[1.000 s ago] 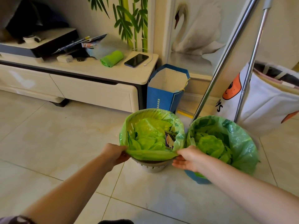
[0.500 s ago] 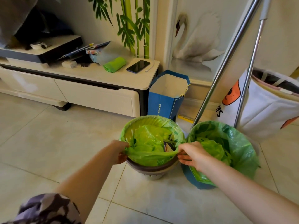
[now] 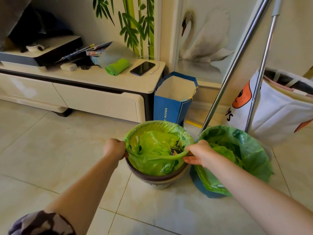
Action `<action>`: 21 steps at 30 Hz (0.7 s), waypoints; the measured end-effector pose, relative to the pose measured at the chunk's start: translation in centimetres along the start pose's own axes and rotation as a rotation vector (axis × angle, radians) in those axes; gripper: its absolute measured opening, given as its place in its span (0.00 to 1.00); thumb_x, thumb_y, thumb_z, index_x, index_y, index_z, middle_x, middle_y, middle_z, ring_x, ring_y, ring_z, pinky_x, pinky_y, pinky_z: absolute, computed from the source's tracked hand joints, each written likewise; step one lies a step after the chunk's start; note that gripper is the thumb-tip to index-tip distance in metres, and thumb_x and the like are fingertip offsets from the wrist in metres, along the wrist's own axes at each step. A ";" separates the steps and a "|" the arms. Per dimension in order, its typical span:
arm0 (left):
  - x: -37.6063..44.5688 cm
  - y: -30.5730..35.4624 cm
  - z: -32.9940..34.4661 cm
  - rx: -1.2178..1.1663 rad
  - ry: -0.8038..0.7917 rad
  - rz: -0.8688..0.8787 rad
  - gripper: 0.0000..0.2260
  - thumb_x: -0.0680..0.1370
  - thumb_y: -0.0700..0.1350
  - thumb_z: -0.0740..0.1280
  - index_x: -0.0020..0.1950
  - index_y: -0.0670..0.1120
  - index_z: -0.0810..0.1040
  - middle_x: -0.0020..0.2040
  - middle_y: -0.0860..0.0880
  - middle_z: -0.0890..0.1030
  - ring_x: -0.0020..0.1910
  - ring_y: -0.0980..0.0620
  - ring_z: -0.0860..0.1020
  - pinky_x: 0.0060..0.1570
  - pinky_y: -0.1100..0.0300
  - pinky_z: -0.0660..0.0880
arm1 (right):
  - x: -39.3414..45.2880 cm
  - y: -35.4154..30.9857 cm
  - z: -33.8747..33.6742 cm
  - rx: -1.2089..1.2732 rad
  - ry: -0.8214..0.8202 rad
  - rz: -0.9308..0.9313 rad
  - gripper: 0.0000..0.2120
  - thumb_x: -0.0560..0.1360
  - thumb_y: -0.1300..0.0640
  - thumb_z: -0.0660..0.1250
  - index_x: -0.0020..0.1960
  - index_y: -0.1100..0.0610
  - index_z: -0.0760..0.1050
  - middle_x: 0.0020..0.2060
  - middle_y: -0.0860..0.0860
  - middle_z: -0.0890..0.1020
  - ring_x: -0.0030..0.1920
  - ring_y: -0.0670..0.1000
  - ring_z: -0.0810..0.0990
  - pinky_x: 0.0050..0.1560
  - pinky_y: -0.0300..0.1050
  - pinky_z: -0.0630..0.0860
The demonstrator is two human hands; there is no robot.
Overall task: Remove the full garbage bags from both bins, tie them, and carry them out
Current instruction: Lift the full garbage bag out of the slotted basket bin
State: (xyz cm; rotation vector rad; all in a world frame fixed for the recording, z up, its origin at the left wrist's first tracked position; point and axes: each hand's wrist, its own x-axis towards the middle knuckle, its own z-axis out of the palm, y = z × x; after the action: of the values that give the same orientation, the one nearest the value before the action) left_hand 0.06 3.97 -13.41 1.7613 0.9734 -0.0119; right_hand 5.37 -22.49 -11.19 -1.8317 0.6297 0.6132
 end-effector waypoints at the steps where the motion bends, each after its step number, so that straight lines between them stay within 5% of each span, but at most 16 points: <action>1: 0.0 0.1 0.2 0.009 -0.004 0.019 0.08 0.78 0.39 0.62 0.42 0.38 0.76 0.33 0.41 0.79 0.28 0.44 0.79 0.37 0.53 0.79 | 0.4 -0.2 0.0 -0.007 0.043 -0.027 0.06 0.74 0.67 0.66 0.50 0.64 0.71 0.45 0.62 0.80 0.38 0.58 0.83 0.37 0.51 0.83; 6: -0.6 1.4 1.6 0.038 -0.072 0.151 0.08 0.80 0.41 0.60 0.43 0.41 0.74 0.33 0.43 0.81 0.26 0.49 0.79 0.28 0.60 0.74 | 1.0 -0.9 0.0 -0.027 0.063 -0.318 0.19 0.73 0.67 0.67 0.63 0.62 0.73 0.54 0.58 0.79 0.45 0.53 0.81 0.43 0.48 0.82; 8: -1.2 1.8 2.1 0.029 -0.091 0.186 0.08 0.80 0.41 0.61 0.42 0.41 0.73 0.33 0.43 0.81 0.24 0.50 0.79 0.28 0.60 0.74 | 0.2 -0.9 0.0 -0.066 0.025 -0.475 0.18 0.73 0.66 0.68 0.63 0.59 0.73 0.53 0.55 0.78 0.43 0.49 0.79 0.39 0.38 0.76; 11: -1.4 1.8 2.0 0.032 -0.127 0.195 0.09 0.80 0.40 0.61 0.40 0.42 0.73 0.32 0.43 0.81 0.23 0.50 0.78 0.26 0.61 0.72 | -0.6 -0.6 -0.2 -0.219 -0.065 -0.645 0.15 0.72 0.64 0.69 0.58 0.56 0.75 0.46 0.52 0.79 0.46 0.52 0.79 0.42 0.37 0.73; 16: -1.0 1.2 -0.5 0.284 -0.162 0.162 0.08 0.74 0.39 0.64 0.36 0.39 0.75 0.22 0.47 0.79 0.23 0.50 0.77 0.27 0.64 0.71 | -1.5 -0.6 -2.6 -0.277 -0.337 -0.385 0.19 0.71 0.66 0.70 0.60 0.59 0.71 0.41 0.54 0.77 0.42 0.52 0.80 0.42 0.45 0.81; 21: -0.3 1.2 -2.1 0.438 -0.255 -0.040 0.13 0.74 0.44 0.63 0.48 0.35 0.78 0.29 0.45 0.84 0.24 0.49 0.76 0.25 0.67 0.64 | -1.3 -1.3 -5.0 -0.388 -0.349 -0.183 0.15 0.75 0.63 0.67 0.59 0.60 0.66 0.44 0.60 0.82 0.40 0.56 0.85 0.44 0.50 0.82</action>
State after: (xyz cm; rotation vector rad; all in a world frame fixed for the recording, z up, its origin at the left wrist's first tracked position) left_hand -0.29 5.37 -11.48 2.0730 0.8609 -0.4973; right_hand 5.88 -26.68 -7.91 -2.0412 0.1104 0.9522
